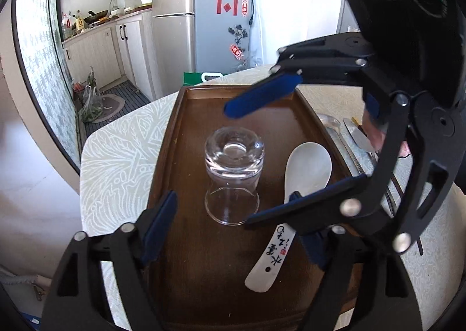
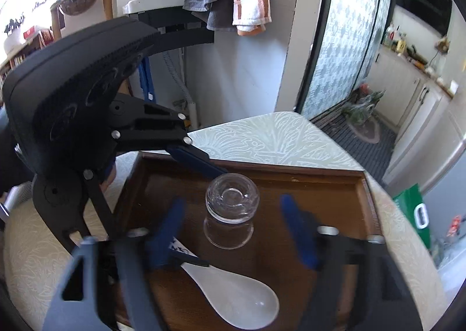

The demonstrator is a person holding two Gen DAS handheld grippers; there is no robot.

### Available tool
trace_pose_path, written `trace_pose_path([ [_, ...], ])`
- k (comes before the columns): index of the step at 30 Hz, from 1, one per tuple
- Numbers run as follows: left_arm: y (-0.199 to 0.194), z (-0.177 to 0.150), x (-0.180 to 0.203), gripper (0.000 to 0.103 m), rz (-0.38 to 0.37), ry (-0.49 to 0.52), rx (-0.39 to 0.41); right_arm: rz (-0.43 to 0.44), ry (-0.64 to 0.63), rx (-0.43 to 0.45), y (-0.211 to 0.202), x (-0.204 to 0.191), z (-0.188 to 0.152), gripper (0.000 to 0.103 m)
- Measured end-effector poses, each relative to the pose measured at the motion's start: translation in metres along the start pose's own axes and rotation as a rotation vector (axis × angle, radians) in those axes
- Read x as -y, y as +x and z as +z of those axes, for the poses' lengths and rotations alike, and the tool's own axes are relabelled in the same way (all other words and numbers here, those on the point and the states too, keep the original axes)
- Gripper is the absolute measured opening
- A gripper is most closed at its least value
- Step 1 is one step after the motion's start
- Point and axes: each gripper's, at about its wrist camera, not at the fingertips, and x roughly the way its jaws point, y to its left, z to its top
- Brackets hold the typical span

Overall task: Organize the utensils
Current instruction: 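Lower the glass cup upside down into the tray and open both grippers, then move both grippers to the brown chopstick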

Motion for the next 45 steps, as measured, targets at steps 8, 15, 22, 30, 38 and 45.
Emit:
trace_pose_path([
  [8, -0.056, 0.011, 0.011, 0.091, 0.046, -0.017, 0.065, -0.085, 0.017, 0.019, -0.101, 0.035, -0.043, 0.088],
  [15, -0.063, 0.018, 0.098, 0.093, -0.045, 0.083, 0.063, -0.096, -0.084, -0.118, -0.144, 0.043, -0.116, 0.088],
  [22, -0.02, -0.009, 0.174, 0.093, -0.13, 0.085, -0.078, -0.033, -0.155, -0.242, -0.127, 0.048, -0.161, 0.088],
  [30, 0.003, -0.025, 0.187, 0.093, -0.14, 0.015, -0.169, 0.091, -0.151, -0.249, -0.104, 0.07, -0.168, 0.088],
  [38, 0.015, -0.026, 0.196, 0.093, -0.142, 0.0, -0.167, 0.185, -0.09, -0.268, -0.085, 0.09, -0.172, 0.088],
  [45, 0.017, -0.025, 0.205, 0.083, -0.094, 0.066, -0.173, 0.192, -0.119, -0.284, -0.094, 0.081, -0.173, 0.057],
])
